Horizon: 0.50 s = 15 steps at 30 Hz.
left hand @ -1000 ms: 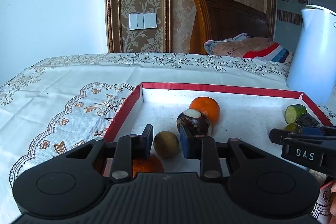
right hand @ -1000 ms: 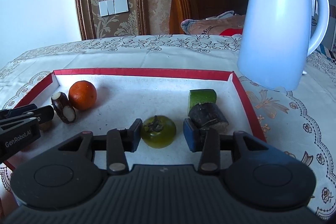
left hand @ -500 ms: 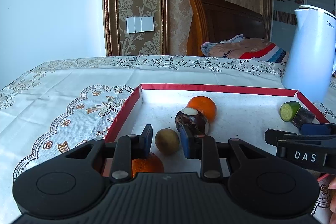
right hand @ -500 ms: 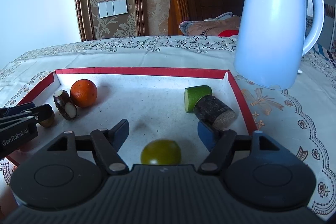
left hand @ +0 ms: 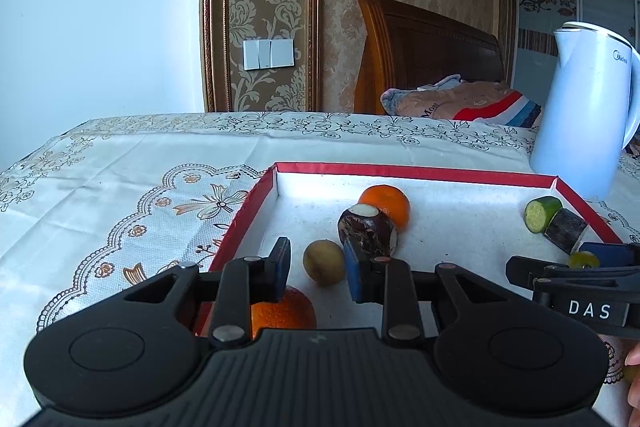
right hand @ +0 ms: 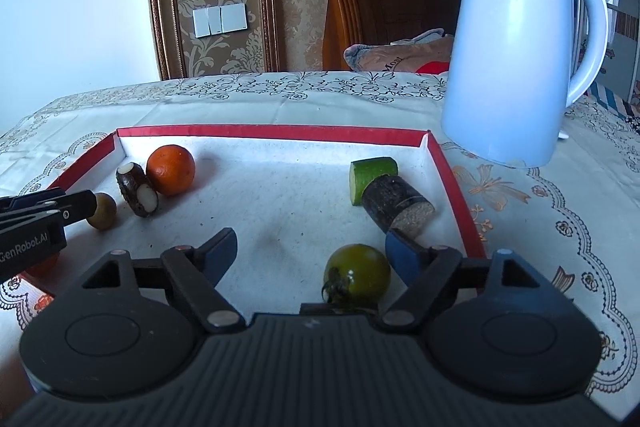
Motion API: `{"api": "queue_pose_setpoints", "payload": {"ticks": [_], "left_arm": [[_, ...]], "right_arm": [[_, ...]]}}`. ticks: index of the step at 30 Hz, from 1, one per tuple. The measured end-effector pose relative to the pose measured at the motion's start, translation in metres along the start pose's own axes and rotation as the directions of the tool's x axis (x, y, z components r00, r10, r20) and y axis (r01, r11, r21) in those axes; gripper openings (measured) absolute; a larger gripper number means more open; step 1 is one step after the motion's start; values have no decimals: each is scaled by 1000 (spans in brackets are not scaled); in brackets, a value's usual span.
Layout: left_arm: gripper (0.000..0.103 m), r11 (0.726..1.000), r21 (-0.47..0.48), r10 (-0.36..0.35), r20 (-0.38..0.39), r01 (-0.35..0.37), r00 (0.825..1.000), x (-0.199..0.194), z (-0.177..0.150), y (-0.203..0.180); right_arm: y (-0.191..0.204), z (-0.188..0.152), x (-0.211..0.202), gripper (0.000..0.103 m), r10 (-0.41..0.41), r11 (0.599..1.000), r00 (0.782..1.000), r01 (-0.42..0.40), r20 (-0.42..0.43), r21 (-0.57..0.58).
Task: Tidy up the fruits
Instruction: 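Open the right gripper to drop the tomato while the left releases the brown fruit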
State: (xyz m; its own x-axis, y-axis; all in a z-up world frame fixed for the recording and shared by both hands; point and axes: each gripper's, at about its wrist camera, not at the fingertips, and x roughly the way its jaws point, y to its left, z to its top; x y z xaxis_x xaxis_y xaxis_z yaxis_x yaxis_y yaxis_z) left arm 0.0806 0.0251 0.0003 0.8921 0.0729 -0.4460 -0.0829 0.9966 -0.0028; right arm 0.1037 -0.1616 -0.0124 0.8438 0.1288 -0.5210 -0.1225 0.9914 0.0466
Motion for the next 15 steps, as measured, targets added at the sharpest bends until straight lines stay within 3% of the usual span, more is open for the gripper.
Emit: {"api": "queue_pose_setpoints", "payload": {"ticks": [15], "left_arm": [[28, 999, -21, -28, 44, 29, 999, -24, -4, 8]], "right_arm": [[-4, -13, -29, 90, 26, 1000, 999, -26, 25, 12]]}}
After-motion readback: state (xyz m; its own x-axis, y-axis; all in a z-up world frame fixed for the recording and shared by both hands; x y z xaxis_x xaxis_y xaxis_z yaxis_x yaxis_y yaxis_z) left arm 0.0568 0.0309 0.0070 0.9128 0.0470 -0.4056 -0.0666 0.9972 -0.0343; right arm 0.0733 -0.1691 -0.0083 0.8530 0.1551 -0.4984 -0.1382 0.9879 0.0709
